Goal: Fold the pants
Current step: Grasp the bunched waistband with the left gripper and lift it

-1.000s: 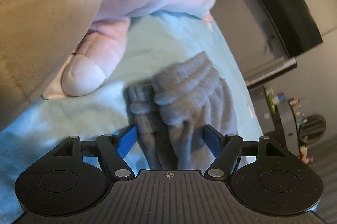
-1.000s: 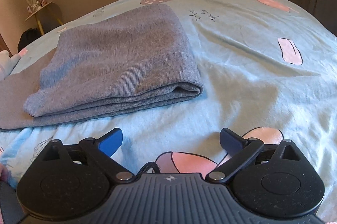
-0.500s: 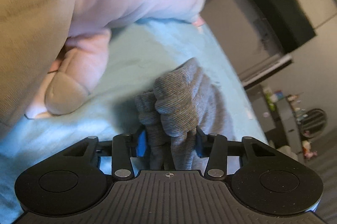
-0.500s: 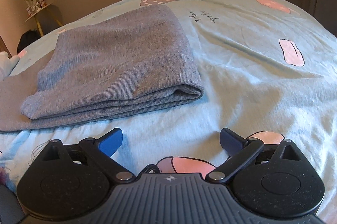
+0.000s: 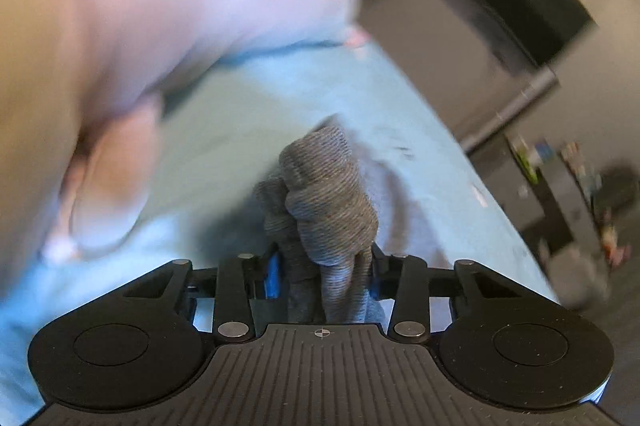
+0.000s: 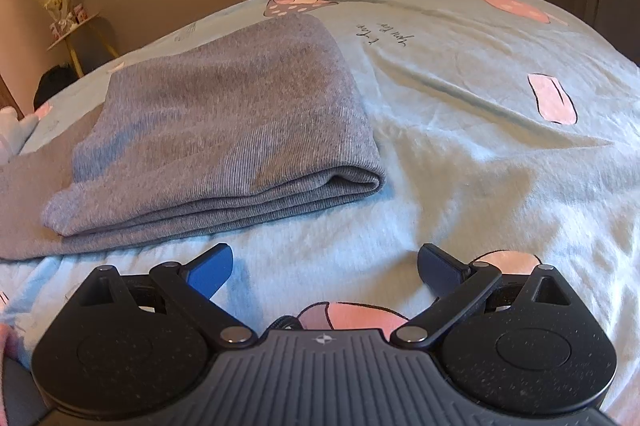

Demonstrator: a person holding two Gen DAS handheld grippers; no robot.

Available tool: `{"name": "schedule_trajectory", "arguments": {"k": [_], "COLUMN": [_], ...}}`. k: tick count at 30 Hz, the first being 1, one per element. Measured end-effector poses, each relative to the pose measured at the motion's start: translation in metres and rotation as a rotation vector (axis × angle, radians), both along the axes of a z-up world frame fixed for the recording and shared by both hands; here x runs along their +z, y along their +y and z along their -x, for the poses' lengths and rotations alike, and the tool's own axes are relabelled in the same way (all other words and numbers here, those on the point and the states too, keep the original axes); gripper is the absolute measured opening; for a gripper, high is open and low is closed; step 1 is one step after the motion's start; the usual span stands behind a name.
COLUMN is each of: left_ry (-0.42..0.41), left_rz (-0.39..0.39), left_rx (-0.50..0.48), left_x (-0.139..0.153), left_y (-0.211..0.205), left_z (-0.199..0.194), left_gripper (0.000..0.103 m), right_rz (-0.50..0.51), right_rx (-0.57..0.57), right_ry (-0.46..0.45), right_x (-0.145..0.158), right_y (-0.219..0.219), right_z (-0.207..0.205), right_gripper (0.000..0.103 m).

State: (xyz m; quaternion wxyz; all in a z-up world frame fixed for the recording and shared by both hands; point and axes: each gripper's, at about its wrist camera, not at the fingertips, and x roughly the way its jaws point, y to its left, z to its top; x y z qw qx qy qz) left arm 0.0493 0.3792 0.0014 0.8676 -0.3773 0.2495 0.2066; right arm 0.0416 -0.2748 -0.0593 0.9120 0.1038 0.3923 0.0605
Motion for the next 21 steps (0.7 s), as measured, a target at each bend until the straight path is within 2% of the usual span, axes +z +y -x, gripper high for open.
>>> {"name": "schedule_trajectory", "arguments": {"k": [2, 6, 10, 12, 13, 14, 15, 16, 19, 21], "left_ry": [-0.010, -0.065, -0.121, -0.128, -0.125, -0.120, -0.119, -0.104, -0.038, 0.024], "left_rz": [-0.138, -0.414, -0.592, -0.602, -0.593, -0.579, -0.565, -0.563, -0.594, -0.583], "left_rx": [-0.071, -0.254, -0.497, -0.621, -0.669, -0.715, -0.760, -0.802, -0.869, -0.868], "left_x": [0.030, 0.092, 0.124, 0.123, 0.118, 0.110, 0.100, 0.087, 0.057, 0.047], "left_y": [-0.022, -0.099, -0.195, -0.242, -0.263, -0.283, -0.304, -0.327, -0.374, -0.381], "left_z": [-0.006, -0.028, -0.048, -0.058, -0.062, -0.066, -0.068, -0.069, -0.065, -0.059], "left_gripper": [0.040, 0.040, 0.041, 0.043, 0.048, 0.062, 0.069, 0.081, 0.084, 0.084], "right_rz": [-0.017, -0.045, -0.095, -0.122, -0.133, -0.146, -0.155, -0.165, -0.191, -0.206], "right_rx": [-0.006, -0.015, -0.046, -0.066, -0.074, -0.081, -0.087, -0.093, -0.102, -0.104], "right_ry": [-0.002, -0.009, -0.027, -0.038, -0.043, -0.048, -0.052, -0.056, -0.065, -0.073], "right_x": [0.001, 0.003, 0.007, 0.010, 0.011, 0.011, 0.012, 0.013, 0.015, 0.018], "right_y": [-0.002, -0.006, -0.015, -0.021, -0.024, -0.027, -0.029, -0.031, -0.038, -0.041], "right_z": [0.000, 0.001, 0.005, 0.006, 0.007, 0.008, 0.009, 0.010, 0.012, 0.014], "right_gripper": [0.099, 0.099, 0.099, 0.099, 0.099, 0.099, 0.099, 0.099, 0.099, 0.099]}}
